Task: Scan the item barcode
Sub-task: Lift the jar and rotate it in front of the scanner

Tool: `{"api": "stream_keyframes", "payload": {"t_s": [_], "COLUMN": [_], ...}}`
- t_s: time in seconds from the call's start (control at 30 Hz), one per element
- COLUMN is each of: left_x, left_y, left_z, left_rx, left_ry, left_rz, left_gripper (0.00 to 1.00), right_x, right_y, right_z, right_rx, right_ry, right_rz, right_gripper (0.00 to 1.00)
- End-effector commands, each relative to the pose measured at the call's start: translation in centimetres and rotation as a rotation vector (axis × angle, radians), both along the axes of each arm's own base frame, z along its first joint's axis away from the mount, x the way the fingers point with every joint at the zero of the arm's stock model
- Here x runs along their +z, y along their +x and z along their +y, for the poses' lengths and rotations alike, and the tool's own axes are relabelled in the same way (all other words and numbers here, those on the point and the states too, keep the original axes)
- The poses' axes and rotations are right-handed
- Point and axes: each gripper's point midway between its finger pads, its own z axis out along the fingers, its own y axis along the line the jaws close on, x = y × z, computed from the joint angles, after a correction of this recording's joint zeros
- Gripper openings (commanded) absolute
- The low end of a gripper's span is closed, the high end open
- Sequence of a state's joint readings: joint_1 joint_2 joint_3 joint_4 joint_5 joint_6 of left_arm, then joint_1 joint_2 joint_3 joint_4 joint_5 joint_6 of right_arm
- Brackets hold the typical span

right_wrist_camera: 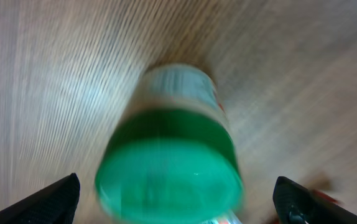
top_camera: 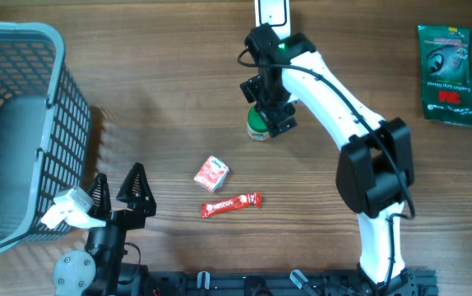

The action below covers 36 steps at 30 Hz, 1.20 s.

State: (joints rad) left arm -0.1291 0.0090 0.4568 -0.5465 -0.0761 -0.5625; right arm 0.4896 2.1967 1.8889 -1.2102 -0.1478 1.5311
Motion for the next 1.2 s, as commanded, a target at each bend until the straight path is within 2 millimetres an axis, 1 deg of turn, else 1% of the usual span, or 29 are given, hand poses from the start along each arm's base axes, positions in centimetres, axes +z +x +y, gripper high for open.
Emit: {"api": "stream_keyframes", "payload": {"t_s": [0.0, 0.07, 0.13, 0.17, 0.2, 0.27, 0.33, 0.43, 0.47, 0.5, 0.53, 0.57, 0.6, 0.63, 0.7, 0.77, 0.8, 0.83, 0.93, 0.97, 1.03, 1.1, 1.17], "left_x": [-0.1, -0.1, -0.1, -0.1, -0.1, -0.1, -0.1, -0.1, -0.1, -0.1, -0.1, -0.1, -0.1, -0.1, -0.1, -0.1, -0.1, -0.1, -0.1, -0.1, -0.1, -0.1, -0.1], "left_y": [0.0, 0.0, 0.0, 0.0, 0.0, 0.0, 0.0, 0.0, 0.0, 0.0, 0.0, 0.0, 0.0, 0.0, 0.0, 0.0, 0.0, 0.0, 0.0, 0.0, 0.0, 0.0, 0.0], "left_z": [-0.3, -0.3, -0.3, -0.3, -0.3, -0.3, -0.3, -0.3, -0.3, -0.3, -0.3, -0.3, -0.3, -0.3, -0.3, -0.3, -0.3, -0.3, -0.3, -0.3, -0.3, -0.3, -0.3], "left_rx": [-0.017, -0.017, -0.017, -0.017, -0.017, -0.017, -0.017, -0.017, -0.017, -0.017, -0.017, -0.017, -0.017, -0.017, -0.017, -0.017, -0.017, -0.017, -0.017, -0.017, -0.017, -0.017, -0.017], "left_ry": [0.006, 0.006, 0.006, 0.006, 0.006, 0.006, 0.006, 0.006, 0.006, 0.006, 0.006, 0.006, 0.006, 0.006, 0.006, 0.006, 0.006, 0.006, 0.006, 0.006, 0.006, 0.006, 0.006], "left_rz": [0.0, 0.0, 0.0, 0.0, 0.0, 0.0, 0.0, 0.0, -0.001, 0.0, 0.0, -0.001, 0.0, -0.001, 0.0, -0.001, 0.0, 0.0, 0.0, 0.0, -0.001, 0.0, 0.0], "left_gripper": [1.0, 1.0, 1.0, 1.0, 1.0, 1.0, 1.0, 1.0, 1.0, 1.0, 1.0, 1.0, 1.0, 1.0, 1.0, 1.0, 1.0, 1.0, 1.0, 1.0, 1.0, 1.0, 1.0], "right_x": [-3.0, -4.1, -4.7, -4.9, -5.0, -5.0, -5.0, -4.9, -4.8, -4.7, -4.7, -4.7, -4.7, -4.8, -4.9, -4.5, -3.7, -2.5, 2.1, 3.6, 5.3, 5.2, 2.9], "right_y": [-1.0, -1.5, -1.9, -1.9, -1.8, -1.4, -1.3, -1.1, -1.1, -1.1, -1.5, -1.9, -2.2, -2.2, -2.2, -1.9, -1.8, -1.7, -0.7, -0.3, 0.3, 0.4, 0.4], "right_z": [0.4, 0.3, 0.2, 0.2, 0.3, 0.5, 0.6, 0.6, 0.7, 0.7, 0.6, 0.4, 0.1, -0.2, 0.0, 0.3, 0.4, 0.5, 1.0, 1.1, 0.8, 0.4, -0.4], "right_rx": [-0.066, -0.066, -0.061, -0.048, -0.004, 0.12, 0.252, 0.527, 0.608, 0.752, 0.958, 1.1, 1.206, 1.252, 1.276, 1.275, 1.246, 1.217, 1.08, 0.991, 0.864, 0.806, 0.794], "right_ry": [0.011, 0.006, 0.006, 0.005, 0.013, 0.029, 0.041, 0.061, 0.066, 0.075, 0.087, 0.095, 0.09, 0.071, 0.053, 0.05, 0.048, 0.049, 0.036, 0.031, 0.029, 0.0, -0.052], "right_rz": [0.08, 0.109, 0.126, 0.124, 0.11, 0.075, 0.045, -0.008, -0.024, -0.049, -0.072, -0.08, -0.078, -0.075, -0.082, -0.101, -0.101, -0.108, -0.191, -0.219, -0.251, -0.243, -0.204], "right_gripper": [1.0, 1.0, 1.0, 0.96, 0.88, 0.77, 0.74, 0.72, 0.7, 0.69, 0.7, 0.7, 0.7, 0.7, 0.77, 0.88, 0.96, 0.99, 1.0, 1.0, 1.0, 1.0, 1.0]}}
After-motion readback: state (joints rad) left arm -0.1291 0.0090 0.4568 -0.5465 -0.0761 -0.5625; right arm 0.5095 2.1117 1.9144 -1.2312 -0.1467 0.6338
